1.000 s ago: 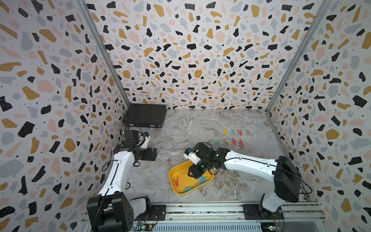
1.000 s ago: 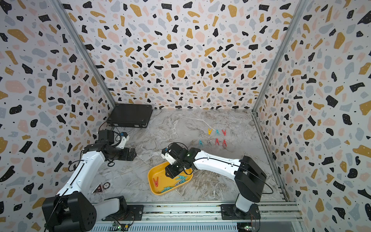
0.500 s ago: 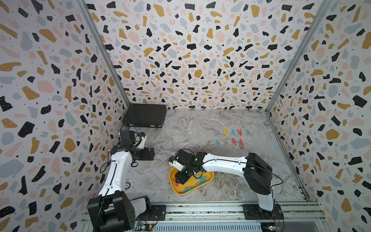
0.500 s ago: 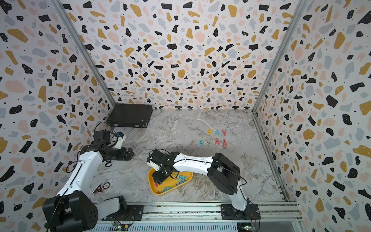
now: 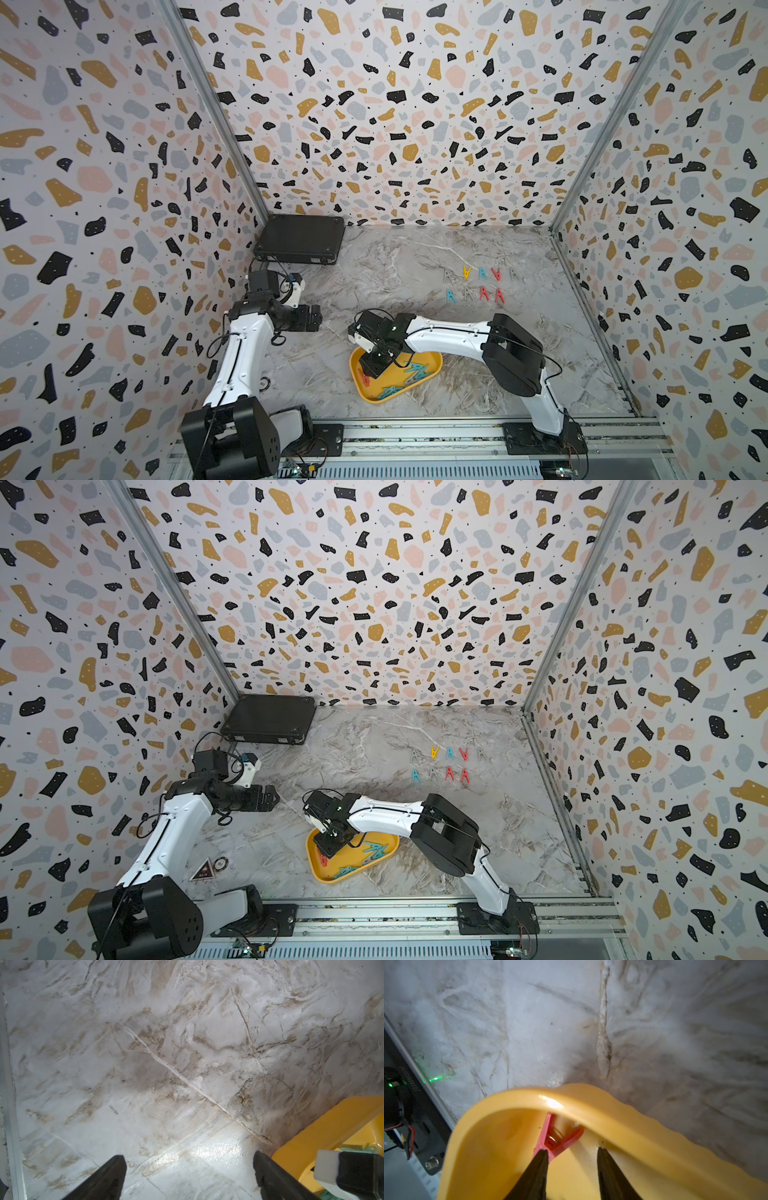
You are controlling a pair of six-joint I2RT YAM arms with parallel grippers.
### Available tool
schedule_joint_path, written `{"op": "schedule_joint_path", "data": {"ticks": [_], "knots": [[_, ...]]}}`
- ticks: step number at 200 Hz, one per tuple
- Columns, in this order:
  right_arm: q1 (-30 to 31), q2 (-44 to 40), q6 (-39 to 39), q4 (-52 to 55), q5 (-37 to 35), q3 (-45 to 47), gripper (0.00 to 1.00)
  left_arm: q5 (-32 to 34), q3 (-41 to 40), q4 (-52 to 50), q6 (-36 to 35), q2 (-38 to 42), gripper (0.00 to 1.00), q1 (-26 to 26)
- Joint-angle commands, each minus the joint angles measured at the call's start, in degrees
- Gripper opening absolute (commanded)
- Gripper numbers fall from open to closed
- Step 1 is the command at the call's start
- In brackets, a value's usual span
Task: Take the clothespins out of the storage box
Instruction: Pick up the clothespin from the storage box.
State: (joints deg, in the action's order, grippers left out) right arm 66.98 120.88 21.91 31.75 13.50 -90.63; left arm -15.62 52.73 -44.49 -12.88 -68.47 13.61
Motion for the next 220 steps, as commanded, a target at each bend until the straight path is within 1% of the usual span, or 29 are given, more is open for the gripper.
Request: {"op": "schedule_joint_path", "data": {"ticks": [1,56,106,162,220], "knots": [[0.1,0.2,0.6,1.7,0.1,-2.2,0.44,-1.2,-0.6,0.3,-1.0,1.1,1.00,0.1],[0.1,1.4,0.9,1.6,-0.3,-2.2,0.44,-1.3,-0.6,0.2,-0.9,1.2,1.00,0.2],[0.1,3.3,1.4,3.0,-2.9,-2.4,0.40,-1.3,-0.5,0.2,-1.0,1.3,1.00,0.2],[0.1,1.1,2.2,3.8,-7.6,-0.9,0.26,-1.3,-0.5,0.2,-1.0,1.3,1.00,0.1],[0.1,-1.8,2.2,3.5,-10.0,1.4,0.14,-1.3,-0.6,0.2,-1.0,1.4,1.00,0.2]]}}
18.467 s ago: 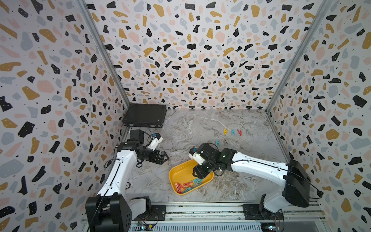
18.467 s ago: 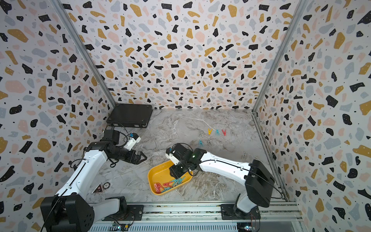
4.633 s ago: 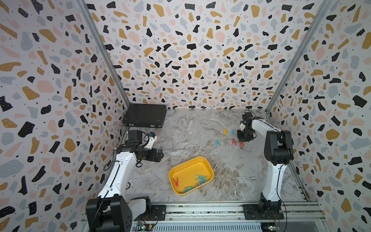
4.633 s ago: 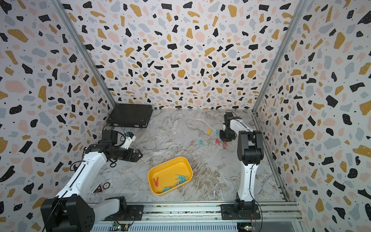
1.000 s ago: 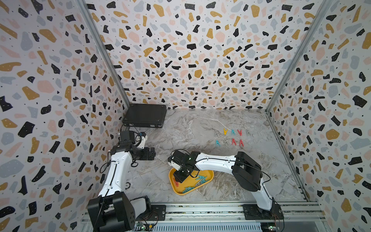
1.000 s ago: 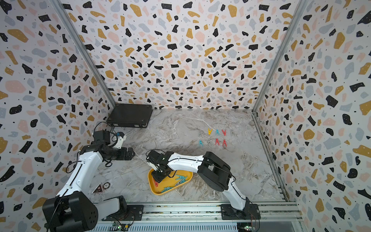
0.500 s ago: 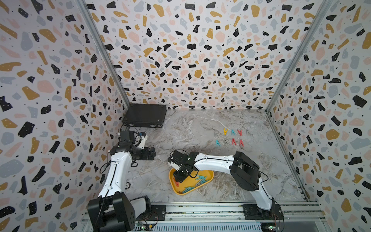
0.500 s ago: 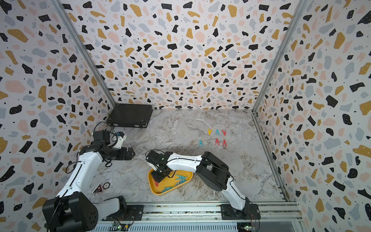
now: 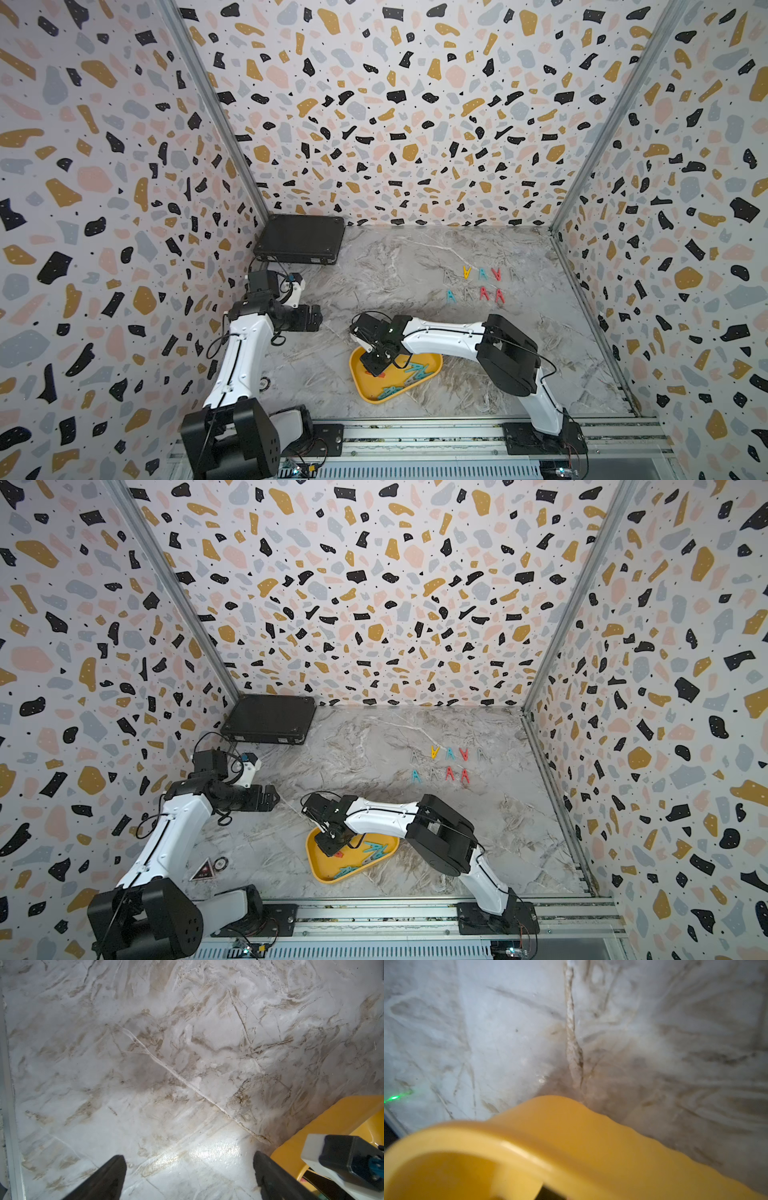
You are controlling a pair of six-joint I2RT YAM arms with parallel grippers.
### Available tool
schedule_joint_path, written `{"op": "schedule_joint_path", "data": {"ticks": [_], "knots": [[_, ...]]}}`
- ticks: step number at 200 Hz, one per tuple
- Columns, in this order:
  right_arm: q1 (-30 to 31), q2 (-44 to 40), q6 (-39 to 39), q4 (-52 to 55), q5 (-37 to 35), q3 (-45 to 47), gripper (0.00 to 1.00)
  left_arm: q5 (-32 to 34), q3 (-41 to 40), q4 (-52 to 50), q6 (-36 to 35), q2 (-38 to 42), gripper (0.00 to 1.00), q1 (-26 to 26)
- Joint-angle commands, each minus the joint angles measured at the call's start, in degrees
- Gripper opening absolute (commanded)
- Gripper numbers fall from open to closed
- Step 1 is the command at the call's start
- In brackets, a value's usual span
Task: Take the clothespins out of the storage box
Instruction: Pick up the clothespin from the storage box.
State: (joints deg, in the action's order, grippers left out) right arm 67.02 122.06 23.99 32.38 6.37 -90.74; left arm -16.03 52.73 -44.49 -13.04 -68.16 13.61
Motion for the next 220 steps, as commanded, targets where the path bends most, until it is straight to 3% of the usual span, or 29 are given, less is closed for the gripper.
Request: {"op": "schedule_joint_path", "data": {"ticks": [1,105,153,195,220], "knots": [[0.1,-3.1,0.1,2.9,-2.8,1.5,0.14,-0.9,-0.6,0.2,-0.9,1.1,1.00,0.2],[0.0,-13.0,-0.2,4.3,-8.4,3.8,0.00,-4.5,-0.4,-1.1,-1.6,1.1,1.00,0.2],[-0.4,-19.3,0.1,8.0,-13.2,4.3,0.00,-7.7,-0.2,-2.4,-2.6,1.0,1.00,0.1],[-4.7,-26.3,0.3,9.7,-13.7,8.8,0.00,-11.1,-0.1,-3.3,-3.7,1.4,1.00,0.2],[-10.5,-30.9,-0.2,10.5,-14.5,12.8,0.00,-12.8,-0.2,-3.5,-4.3,1.6,1.00,0.2]]}}
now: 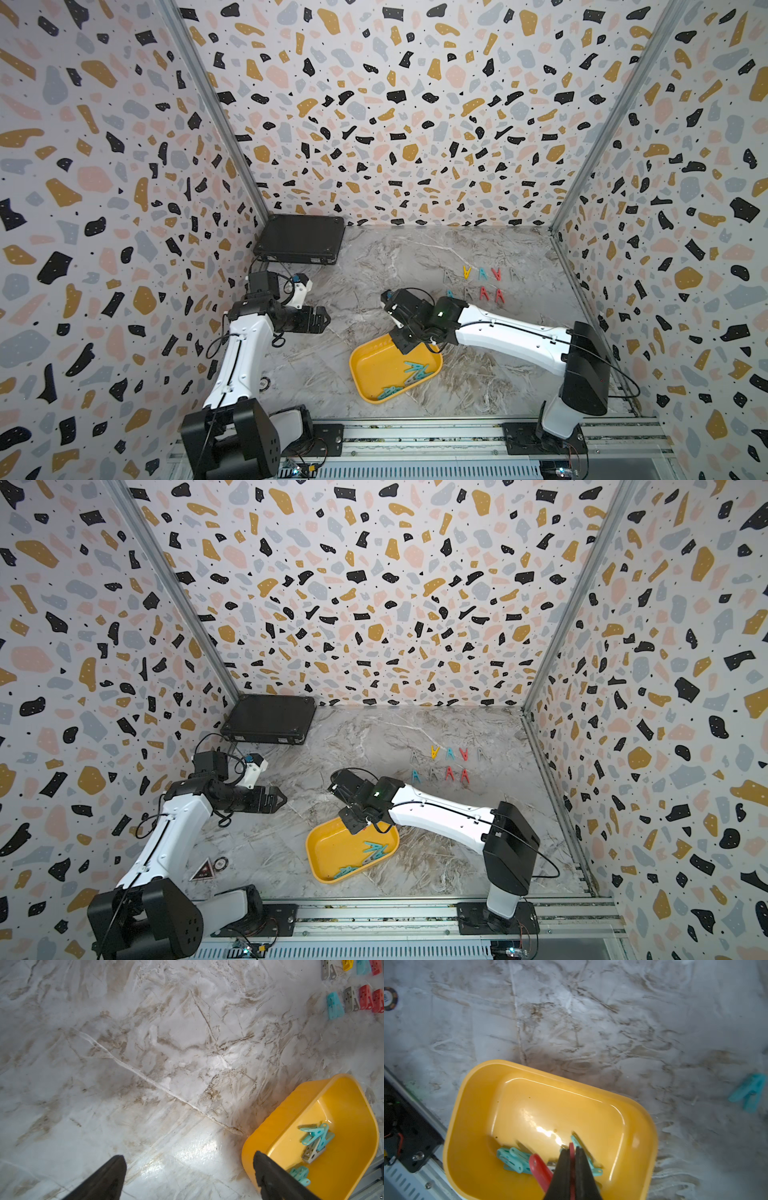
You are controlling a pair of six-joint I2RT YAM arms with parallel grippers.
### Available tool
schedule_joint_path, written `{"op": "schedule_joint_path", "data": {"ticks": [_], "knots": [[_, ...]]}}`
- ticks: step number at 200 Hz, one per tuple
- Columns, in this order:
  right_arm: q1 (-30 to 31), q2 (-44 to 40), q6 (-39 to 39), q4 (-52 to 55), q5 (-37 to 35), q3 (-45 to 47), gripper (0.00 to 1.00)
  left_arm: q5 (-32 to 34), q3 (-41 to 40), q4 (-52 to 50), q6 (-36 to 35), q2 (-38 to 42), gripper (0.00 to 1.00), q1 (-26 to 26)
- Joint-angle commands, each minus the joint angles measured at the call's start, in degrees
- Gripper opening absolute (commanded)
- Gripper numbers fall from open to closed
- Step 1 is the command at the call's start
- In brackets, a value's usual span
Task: Take the clothespins out of the storage box
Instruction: Pick up the clothespin from the storage box, then place the clothespin at the center of the board.
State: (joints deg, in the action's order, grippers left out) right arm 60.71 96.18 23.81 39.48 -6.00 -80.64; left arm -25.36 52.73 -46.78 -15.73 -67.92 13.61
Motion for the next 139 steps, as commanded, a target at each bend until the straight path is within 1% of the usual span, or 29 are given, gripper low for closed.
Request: {"op": "schedule_joint_path", "data": {"ticks": [1,27,60,108,139], "knots": [[-4.3,-5.1,0.0,3.4,-2.1,2.9,0.00,-3.5,-0.2,-1.3,-1.6,1.4,1.00,0.2],[-9.7,-9.0,-0.7,4.5,-1.9,6.9,0.00,-4.4,-0.1,-1.2,-1.7,1.4,1.00,0.1],[-18.4,-12.1,-2.5,5.6,-0.6,11.6,0.00,-5.0,-0.1,-1.3,-1.8,1.3,1.00,-0.1],[-33.0,-13.0,-6.0,6.9,0.6,14.8,0.00,-5.3,0.0,-1.4,-1.9,1.2,1.00,-0.7],[-42.7,-11.8,-8.2,6.0,2.2,14.3,0.00,-5.6,-0.2,-1.2,-2.0,1.2,1.00,-1.5]]}}
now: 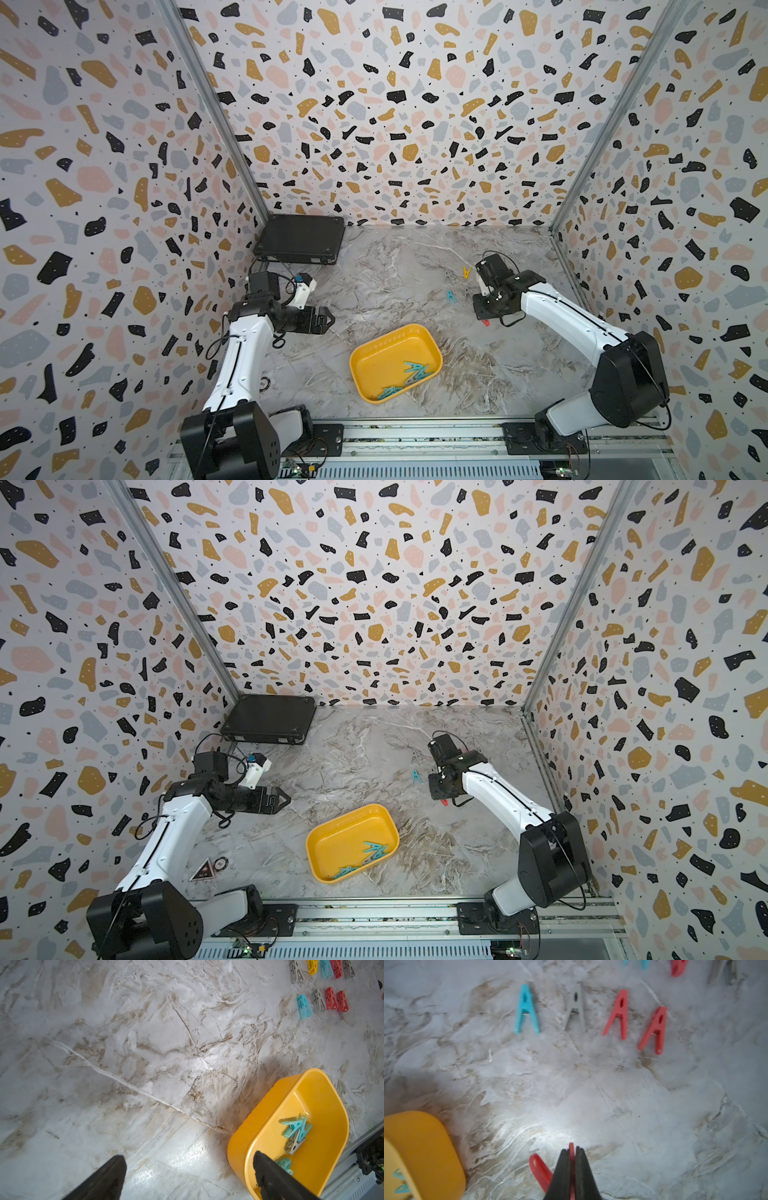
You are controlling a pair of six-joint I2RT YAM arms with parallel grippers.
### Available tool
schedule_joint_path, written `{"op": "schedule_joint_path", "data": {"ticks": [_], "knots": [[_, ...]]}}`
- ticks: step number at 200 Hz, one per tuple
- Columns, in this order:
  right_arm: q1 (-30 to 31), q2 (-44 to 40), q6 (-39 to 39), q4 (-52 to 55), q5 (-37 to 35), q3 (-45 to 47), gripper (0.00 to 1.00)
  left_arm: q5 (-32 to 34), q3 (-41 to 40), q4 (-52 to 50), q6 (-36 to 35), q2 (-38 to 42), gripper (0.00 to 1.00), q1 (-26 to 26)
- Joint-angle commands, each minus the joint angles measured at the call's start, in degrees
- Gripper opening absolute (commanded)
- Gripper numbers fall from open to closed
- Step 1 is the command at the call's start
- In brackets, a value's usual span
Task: Take the clothespins out of the storage box
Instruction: Place the clothespin at the center of the board.
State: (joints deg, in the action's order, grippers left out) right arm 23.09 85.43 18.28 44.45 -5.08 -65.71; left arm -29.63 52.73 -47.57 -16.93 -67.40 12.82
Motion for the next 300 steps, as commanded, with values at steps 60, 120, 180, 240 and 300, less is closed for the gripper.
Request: {"op": "schedule_joint_path", "data": {"ticks": [60,120,180,240,300], "knots": [[-18.3,8.3,-3.2,-1.8,1.8,-5.6,0.00,-1.0,0.1,-0.5,-0.7,-0.5,1.00,-1.4],[-23.2,22.1,-5.5,-0.8,-2.6,-16.8,0.00,-0.8,0.0,-0.4,-0.7,-0.2,1.00,-1.4],[-25.0,32.2,-7.5,0.3,-3.3,-25.3,0.00,-0.5,0.0,-0.4,-0.7,-0.1,1.00,-1.4],[-25.0,35.8,-6.9,0.6,-0.6,-27.8,0.00,-0.2,0.0,-0.2,-0.5,-0.4,1.00,-1.4],[-25.0,35.4,-5.8,0.8,-0.5,-26.6,0.08,-0.3,0.0,-0.2,-0.5,-0.5,1.00,-1.4]]}}
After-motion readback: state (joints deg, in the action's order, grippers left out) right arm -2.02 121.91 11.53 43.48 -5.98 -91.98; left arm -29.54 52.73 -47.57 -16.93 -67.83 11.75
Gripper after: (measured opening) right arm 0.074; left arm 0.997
